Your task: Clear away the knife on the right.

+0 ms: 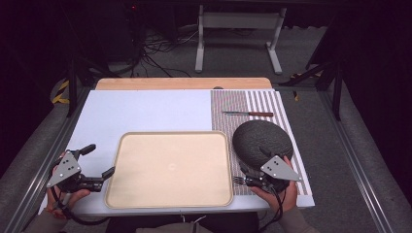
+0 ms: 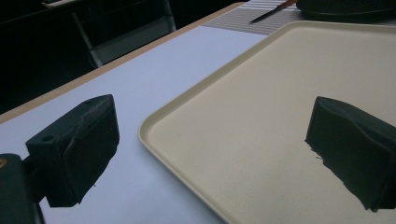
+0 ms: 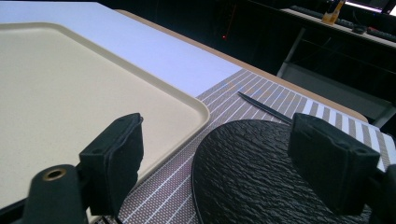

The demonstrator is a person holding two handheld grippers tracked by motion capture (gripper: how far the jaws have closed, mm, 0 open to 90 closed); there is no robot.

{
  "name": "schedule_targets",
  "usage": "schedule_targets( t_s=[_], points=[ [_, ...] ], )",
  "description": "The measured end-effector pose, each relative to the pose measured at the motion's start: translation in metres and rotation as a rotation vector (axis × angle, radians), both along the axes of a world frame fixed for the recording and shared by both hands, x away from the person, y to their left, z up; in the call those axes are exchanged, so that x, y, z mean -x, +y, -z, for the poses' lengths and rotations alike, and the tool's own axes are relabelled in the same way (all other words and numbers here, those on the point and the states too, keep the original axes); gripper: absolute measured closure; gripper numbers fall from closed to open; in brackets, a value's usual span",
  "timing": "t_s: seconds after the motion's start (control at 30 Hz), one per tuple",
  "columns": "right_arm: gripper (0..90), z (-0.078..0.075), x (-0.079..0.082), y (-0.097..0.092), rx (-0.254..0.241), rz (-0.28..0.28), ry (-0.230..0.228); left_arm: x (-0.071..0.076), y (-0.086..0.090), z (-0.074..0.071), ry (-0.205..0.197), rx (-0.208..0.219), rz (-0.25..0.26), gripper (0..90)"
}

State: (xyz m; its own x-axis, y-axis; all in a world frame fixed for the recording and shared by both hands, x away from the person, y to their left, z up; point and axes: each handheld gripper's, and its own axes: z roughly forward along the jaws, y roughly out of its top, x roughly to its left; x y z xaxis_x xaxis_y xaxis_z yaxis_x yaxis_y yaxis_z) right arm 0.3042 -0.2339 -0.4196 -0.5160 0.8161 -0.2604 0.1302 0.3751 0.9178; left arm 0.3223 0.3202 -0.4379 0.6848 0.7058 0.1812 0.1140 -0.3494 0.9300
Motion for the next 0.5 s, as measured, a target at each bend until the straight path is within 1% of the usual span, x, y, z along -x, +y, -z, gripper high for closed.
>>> schedule_targets(
  t_s=[0.07, 0.13, 0.17, 0.23, 0.27, 0.33, 0.43, 0.5],
  points=[
    [19.1, 0.0, 0.0, -0.002, -0.002, 0.003, 0.006, -0.001, -0.002, 0.001, -0.002, -0.004, 0.005, 3.4],
    [18.9, -0.001, 0.0, -0.003, -0.018, 0.007, 0.015, -0.001, -0.002, 0.001, 0.006, -0.005, 0.013, 3.4],
    [18.9, -0.001, 0.0, -0.003, -0.021, 0.008, 0.013, -0.001, -0.002, 0.001, 0.007, -0.014, 0.014, 3.4],
    [18.9, -0.003, 0.0, -0.003, -0.019, 0.009, 0.016, -0.001, -0.002, 0.001, 0.007, -0.012, 0.015, 3.4],
    [18.9, -0.003, 0.0, -0.003, -0.019, 0.009, 0.016, -0.002, -0.001, 0.002, 0.003, -0.004, 0.014, 3.4],
    [18.9, -0.006, -0.004, -0.002, -0.029, 0.0, 0.029, -0.002, 0.0, 0.001, 0.003, -0.001, 0.011, 3.4],
    [19.2, -0.01, -0.008, -0.002, -0.026, -0.003, 0.03, -0.002, 0.002, 0.002, 0.006, -0.009, 0.009, 3.4],
    [19.9, -0.013, -0.014, -0.003, -0.023, -0.009, 0.043, -0.002, 0.003, 0.002, 0.009, -0.006, 0.007, 3.4]
  ],
)
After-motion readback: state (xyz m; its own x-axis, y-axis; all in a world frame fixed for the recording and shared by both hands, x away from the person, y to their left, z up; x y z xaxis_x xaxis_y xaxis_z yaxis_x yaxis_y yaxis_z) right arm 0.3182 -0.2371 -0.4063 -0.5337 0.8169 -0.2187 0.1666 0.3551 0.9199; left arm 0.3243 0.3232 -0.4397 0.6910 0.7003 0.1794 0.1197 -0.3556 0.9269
